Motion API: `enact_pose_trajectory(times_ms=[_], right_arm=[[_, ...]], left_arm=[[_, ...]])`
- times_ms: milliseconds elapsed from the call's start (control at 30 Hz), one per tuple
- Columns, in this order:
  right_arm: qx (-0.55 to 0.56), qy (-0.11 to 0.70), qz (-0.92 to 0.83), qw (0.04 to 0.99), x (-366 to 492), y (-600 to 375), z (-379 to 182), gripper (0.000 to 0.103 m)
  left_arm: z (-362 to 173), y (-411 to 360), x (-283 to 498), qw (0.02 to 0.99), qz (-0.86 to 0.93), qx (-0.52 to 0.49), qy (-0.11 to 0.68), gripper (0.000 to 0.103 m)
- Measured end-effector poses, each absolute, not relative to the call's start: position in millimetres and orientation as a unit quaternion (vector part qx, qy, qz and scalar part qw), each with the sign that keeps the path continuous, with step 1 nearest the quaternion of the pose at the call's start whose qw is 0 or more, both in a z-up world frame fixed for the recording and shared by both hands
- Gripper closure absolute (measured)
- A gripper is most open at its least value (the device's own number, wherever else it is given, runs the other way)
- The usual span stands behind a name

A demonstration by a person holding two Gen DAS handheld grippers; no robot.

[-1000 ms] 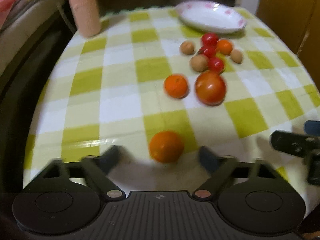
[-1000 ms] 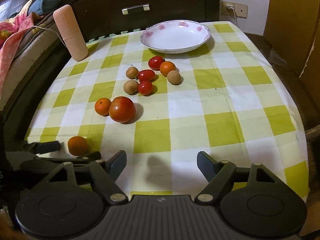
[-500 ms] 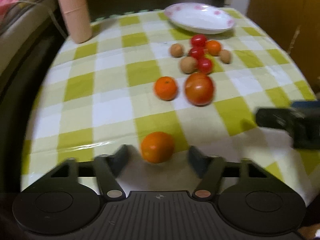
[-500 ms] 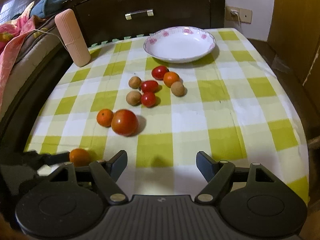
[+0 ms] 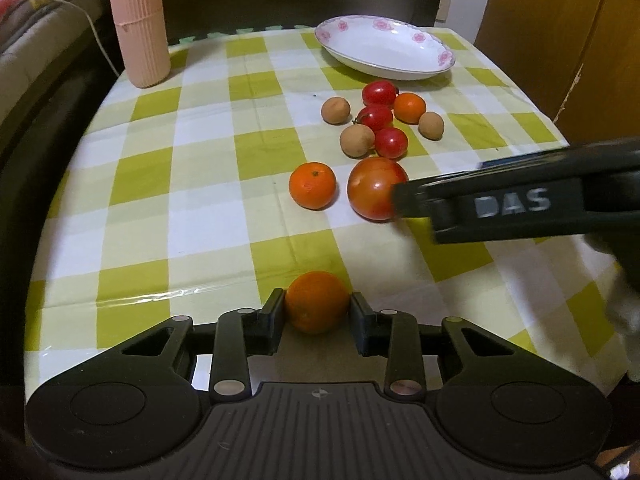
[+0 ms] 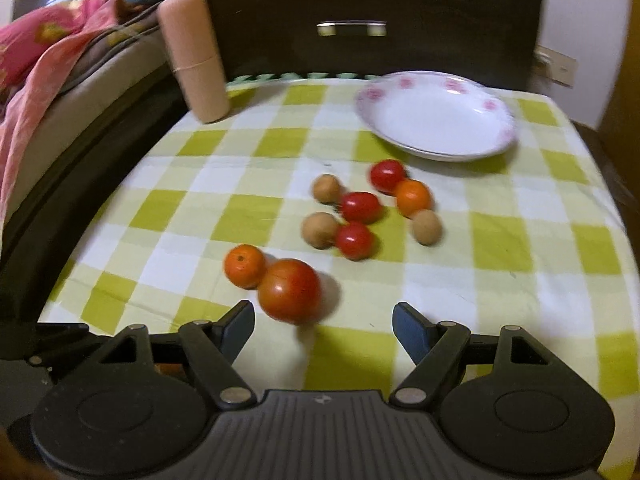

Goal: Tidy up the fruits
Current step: 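Grasp the large red tomato with the right tool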

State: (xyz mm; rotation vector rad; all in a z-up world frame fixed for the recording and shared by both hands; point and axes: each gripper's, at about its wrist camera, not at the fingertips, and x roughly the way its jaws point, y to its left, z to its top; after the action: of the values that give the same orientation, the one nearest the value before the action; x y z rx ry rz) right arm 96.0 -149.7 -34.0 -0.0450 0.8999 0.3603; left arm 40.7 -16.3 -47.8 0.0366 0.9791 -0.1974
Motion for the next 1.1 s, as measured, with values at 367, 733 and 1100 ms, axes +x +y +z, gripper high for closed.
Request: enact_pose_trajectory(times_ms=[367, 733, 1100], right_arm=[[-0.033, 0.465, 0.210, 0.860, 126.5, -133.6, -60.4, 0.054], [-0.032, 0.458, 0.190, 0.868, 121.1, -142.6, -53.5, 0.063], [-0.009, 0.423, 0.164, 0.891, 107.1, -167.7, -17.5, 0.063]], left_arm=[[-49.0, -17.4, 44.4, 0.877, -0.104, 0.013, 0.469, 0.061], [-48.7, -21.0, 44.9, 0.877, -0.103, 0.030, 0.467, 0.062], [-25.2, -19.0, 52.0, 0.887, -0.090, 0.016, 0.452, 0.062]])
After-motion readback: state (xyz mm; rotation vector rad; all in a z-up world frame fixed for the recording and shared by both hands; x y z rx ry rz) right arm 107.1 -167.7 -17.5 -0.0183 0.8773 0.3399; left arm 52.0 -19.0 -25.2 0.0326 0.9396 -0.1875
